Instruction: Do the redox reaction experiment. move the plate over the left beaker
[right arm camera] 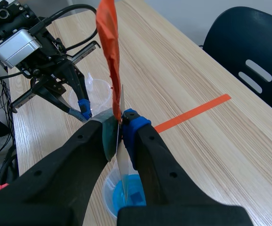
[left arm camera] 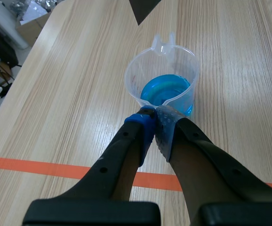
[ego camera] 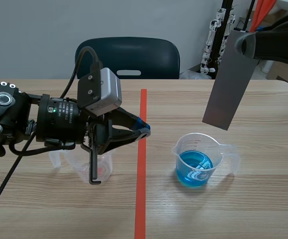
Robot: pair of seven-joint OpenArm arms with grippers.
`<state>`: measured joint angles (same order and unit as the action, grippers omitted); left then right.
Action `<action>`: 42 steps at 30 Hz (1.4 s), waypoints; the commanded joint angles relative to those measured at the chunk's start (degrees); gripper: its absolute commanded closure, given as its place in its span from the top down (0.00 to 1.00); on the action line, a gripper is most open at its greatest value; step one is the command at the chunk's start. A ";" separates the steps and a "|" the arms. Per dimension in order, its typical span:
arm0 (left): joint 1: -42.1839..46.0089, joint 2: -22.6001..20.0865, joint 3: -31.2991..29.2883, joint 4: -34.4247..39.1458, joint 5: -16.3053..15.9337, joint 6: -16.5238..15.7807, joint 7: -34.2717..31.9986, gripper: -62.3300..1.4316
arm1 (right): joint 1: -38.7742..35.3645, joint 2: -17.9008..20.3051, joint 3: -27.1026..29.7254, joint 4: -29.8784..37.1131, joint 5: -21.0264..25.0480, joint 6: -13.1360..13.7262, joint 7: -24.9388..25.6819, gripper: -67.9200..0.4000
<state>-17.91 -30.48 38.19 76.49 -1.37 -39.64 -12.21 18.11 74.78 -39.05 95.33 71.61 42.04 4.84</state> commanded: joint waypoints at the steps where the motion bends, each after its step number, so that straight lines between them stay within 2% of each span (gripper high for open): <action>1: -0.04 0.28 -0.17 0.81 -0.59 -0.24 -0.79 0.05 | 1.11 0.92 1.57 0.68 1.03 0.68 1.05 0.01; 13: 0.92 -0.55 -0.33 0.83 -0.63 -0.24 -1.03 0.05 | 2.38 0.87 1.55 0.68 0.83 0.68 0.48 0.02; 18: 5.55 -3.87 -2.73 0.85 -2.23 -0.24 -7.74 0.05 | 2.38 0.83 1.55 0.68 0.83 0.68 0.61 0.01; 21: 9.64 -6.58 -6.05 0.85 -3.19 1.03 -12.07 0.05 | 2.38 0.74 1.55 0.68 0.83 0.68 0.61 0.02; 30: 27.02 -12.83 -21.38 0.85 -3.15 1.14 -25.94 0.05 | 3.80 -0.17 1.55 0.68 0.81 0.68 0.35 0.01; 35: 37.64 -13.38 -30.60 0.83 -2.01 1.92 -32.41 0.05 | 3.96 -2.14 1.55 0.68 0.52 0.68 -1.27 0.01; 42: 50.03 -13.09 -37.70 0.83 -1.95 7.19 -40.65 0.05 | 6.49 -5.31 1.55 0.68 -0.46 0.68 -4.31 0.01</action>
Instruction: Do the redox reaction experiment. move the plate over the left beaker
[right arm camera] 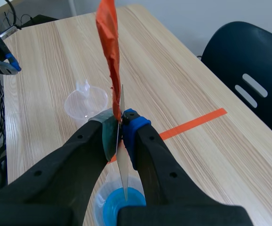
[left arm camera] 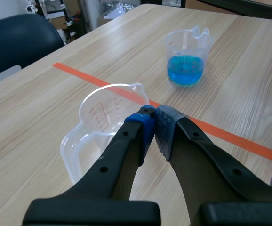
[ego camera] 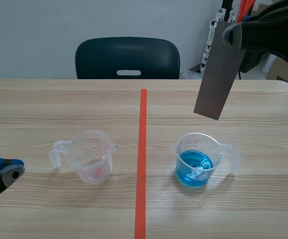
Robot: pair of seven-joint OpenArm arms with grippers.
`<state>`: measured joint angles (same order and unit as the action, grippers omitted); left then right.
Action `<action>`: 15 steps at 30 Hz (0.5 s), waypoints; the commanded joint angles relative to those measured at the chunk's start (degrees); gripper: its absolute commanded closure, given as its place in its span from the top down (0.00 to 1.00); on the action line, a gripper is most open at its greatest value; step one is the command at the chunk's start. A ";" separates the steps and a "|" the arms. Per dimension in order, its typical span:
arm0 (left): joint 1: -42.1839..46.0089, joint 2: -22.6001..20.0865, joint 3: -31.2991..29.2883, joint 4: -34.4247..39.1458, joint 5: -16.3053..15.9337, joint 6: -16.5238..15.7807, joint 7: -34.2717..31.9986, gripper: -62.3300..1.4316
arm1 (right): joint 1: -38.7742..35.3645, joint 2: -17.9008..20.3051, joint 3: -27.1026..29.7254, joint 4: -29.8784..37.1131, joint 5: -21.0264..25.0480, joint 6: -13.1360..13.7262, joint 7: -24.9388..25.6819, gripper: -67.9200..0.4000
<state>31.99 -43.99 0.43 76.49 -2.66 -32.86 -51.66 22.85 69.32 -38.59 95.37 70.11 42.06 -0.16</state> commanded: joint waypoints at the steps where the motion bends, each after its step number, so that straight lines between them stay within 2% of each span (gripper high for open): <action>1: 1.44 0.57 -0.37 0.83 -0.52 0.70 -2.16 0.05 | 2.08 -0.39 1.09 0.63 1.05 0.66 0.20 0.01; 7: 6.84 4.07 -2.49 0.76 2.99 4.76 -5.42 0.05 | 4.00 -4.59 1.09 0.63 1.01 0.66 -4.61 0.01; 10: 8.98 6.05 -2.82 -0.02 4.66 5.35 -9.01 0.06 | 5.38 -7.34 1.09 0.63 0.98 0.66 -6.95 0.01; 15: 10.21 9.53 -2.82 -3.87 7.32 8.20 -15.32 0.07 | 7.50 -13.03 1.09 0.63 0.68 0.66 -12.44 0.01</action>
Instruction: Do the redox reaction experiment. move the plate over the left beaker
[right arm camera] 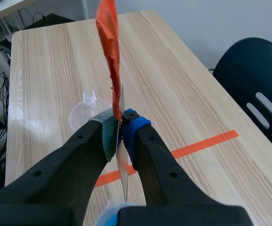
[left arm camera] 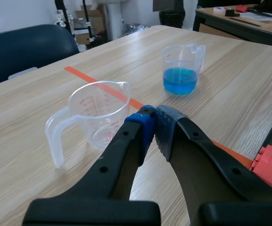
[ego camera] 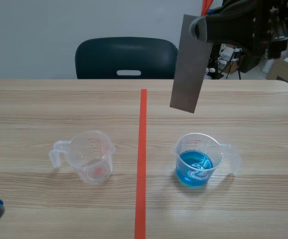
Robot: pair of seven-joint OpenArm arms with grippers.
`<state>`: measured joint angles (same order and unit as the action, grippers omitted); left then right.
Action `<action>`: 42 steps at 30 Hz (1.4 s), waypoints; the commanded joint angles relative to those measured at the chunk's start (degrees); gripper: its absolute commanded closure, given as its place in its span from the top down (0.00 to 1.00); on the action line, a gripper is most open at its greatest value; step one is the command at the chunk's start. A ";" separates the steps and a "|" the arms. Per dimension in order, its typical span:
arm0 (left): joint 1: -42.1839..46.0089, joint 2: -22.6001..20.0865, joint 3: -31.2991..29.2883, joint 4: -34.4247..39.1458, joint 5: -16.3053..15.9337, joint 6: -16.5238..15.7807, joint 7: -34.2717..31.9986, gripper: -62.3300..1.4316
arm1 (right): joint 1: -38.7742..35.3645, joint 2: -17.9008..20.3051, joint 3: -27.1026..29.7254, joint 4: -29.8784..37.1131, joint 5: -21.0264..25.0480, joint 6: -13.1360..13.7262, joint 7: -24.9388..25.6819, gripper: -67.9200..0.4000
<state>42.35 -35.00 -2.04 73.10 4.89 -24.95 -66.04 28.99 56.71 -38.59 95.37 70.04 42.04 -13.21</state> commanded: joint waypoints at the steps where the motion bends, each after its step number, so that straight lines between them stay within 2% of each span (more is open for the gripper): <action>1: -0.17 1.27 -0.35 -1.55 0.28 0.35 -1.84 0.07 | 1.55 -1.60 1.09 0.63 0.68 0.68 -0.42 0.01; 4: -0.17 3.15 -0.33 -4.55 2.43 0.39 -5.07 0.07 | 1.66 -5.35 1.09 0.63 -0.24 0.68 -2.86 0.01; 8: -0.31 5.35 -0.24 -8.48 2.49 0.48 -9.73 0.07 | 1.64 -11.17 1.09 0.61 -4.66 0.44 -5.64 0.01; 11: -0.31 6.99 -0.22 -10.97 3.61 3.93 -12.48 0.07 | 1.64 -15.50 1.09 0.57 -6.01 0.13 -8.59 0.01; 15: -0.33 9.51 -0.24 -13.97 5.44 8.20 -15.69 0.07 | 1.64 -20.90 1.09 0.57 -8.79 -2.03 -10.60 0.01; 20: -0.33 13.09 -0.24 -16.98 5.27 9.29 -16.90 0.07 | 1.62 -27.06 1.09 0.37 -11.52 -2.23 -13.66 0.01; 26: -2.67 17.88 -0.31 -19.10 4.74 11.69 -16.92 0.07 | 1.62 -34.03 1.09 -2.40 -11.82 -2.21 -18.03 0.01; 27: -3.23 18.62 -0.31 -19.10 4.09 11.69 -16.92 0.09 | 1.62 -35.04 1.09 -2.95 -11.93 -2.19 -18.80 0.01; 29: -4.17 19.96 -0.31 -19.10 3.23 11.72 -16.92 0.20 | 1.62 -36.81 1.09 -3.82 -12.70 -2.19 -19.96 0.01; 33: -5.60 22.01 -0.35 -19.10 2.60 11.78 -16.90 0.52 | 1.64 -39.34 1.09 -5.01 -14.53 -2.16 -20.55 0.01; 36: -6.36 23.65 -0.35 -19.10 -1.75 11.78 -17.11 0.78 | 1.64 -40.39 1.09 -5.25 -14.60 -2.16 -20.59 0.01; 38: -6.84 24.39 -0.35 -19.10 -3.72 11.78 -17.49 0.85 | 1.64 -41.05 1.09 -5.25 -14.67 -2.16 -20.68 0.01; 42: -7.30 24.85 -0.35 -19.10 -3.85 11.78 -19.28 0.90 | 1.62 -43.04 1.09 -5.25 -14.80 -2.16 -22.58 0.01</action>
<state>34.87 -9.80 -2.02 52.93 1.02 -13.45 -84.31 29.50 14.48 -38.19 89.62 54.74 39.86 -36.36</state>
